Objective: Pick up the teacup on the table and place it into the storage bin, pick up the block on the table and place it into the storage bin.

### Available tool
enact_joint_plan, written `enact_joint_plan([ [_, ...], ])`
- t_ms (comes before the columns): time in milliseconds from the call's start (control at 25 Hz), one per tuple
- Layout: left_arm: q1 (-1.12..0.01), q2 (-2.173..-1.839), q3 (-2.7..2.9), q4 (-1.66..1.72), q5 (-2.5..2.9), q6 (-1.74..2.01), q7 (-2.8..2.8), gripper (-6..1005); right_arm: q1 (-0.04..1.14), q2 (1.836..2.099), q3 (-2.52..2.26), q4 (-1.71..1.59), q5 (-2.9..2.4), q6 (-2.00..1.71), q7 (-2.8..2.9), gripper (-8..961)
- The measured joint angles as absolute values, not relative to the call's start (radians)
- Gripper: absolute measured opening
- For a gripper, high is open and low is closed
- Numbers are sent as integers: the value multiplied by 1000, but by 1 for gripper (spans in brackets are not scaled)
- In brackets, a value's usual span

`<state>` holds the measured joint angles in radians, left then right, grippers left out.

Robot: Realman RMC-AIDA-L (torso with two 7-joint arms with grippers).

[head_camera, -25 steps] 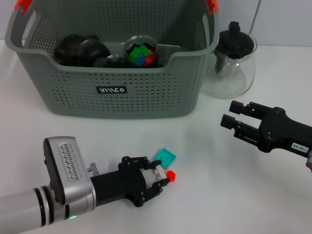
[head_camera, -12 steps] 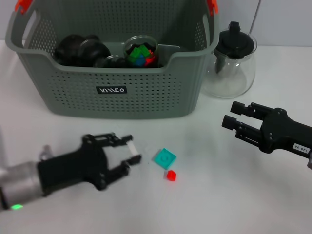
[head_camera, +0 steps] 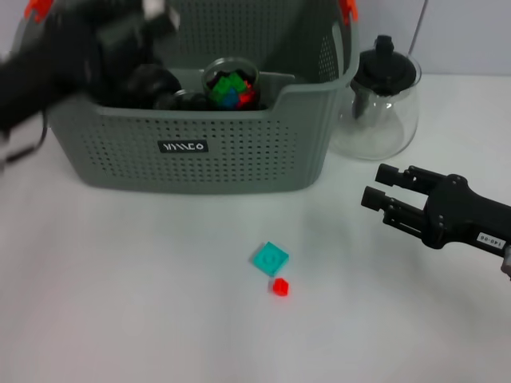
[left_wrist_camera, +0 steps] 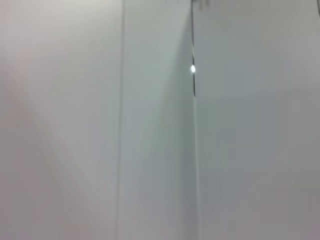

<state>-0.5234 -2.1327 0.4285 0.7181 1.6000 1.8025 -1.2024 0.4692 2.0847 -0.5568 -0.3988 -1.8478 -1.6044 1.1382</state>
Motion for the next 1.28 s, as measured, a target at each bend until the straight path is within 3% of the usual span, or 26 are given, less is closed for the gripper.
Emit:
enact_joint_plan([
  [160,-642,-2120,474,751,1600,1627,-1277,479,470,2086,-557,-399,-1851,-1604,1138,556],
  [400,-731,-2085,785,785,1694,1214,-1423,494,472,2090,-562,-399,-1852,-1604,1135,556],
  [520,-742,-2086,857,787,1730,1105,-1457,502,473,2091,-561,-399,-1852,-1604,1134,557],
  [560,-745,-2104,912,792,1756,986,-1484,505,472,2091,-561,-399,-1852,-1604,1133,557],
  [800,-729,-2145,929,817,1759,859,-1485,520,471,2091,-556,-399,-1852,-1603,1130,558],
  [1080,-684,-2153,917,868,1689,914,-1488,538,468,2091,-557,-399,-1851,-1603,1130,557],
  [1280,-573,-2149,805,874,1418,1216,-1445,581,465,2091,-557,-399,-1849,-1603,1129,556],
])
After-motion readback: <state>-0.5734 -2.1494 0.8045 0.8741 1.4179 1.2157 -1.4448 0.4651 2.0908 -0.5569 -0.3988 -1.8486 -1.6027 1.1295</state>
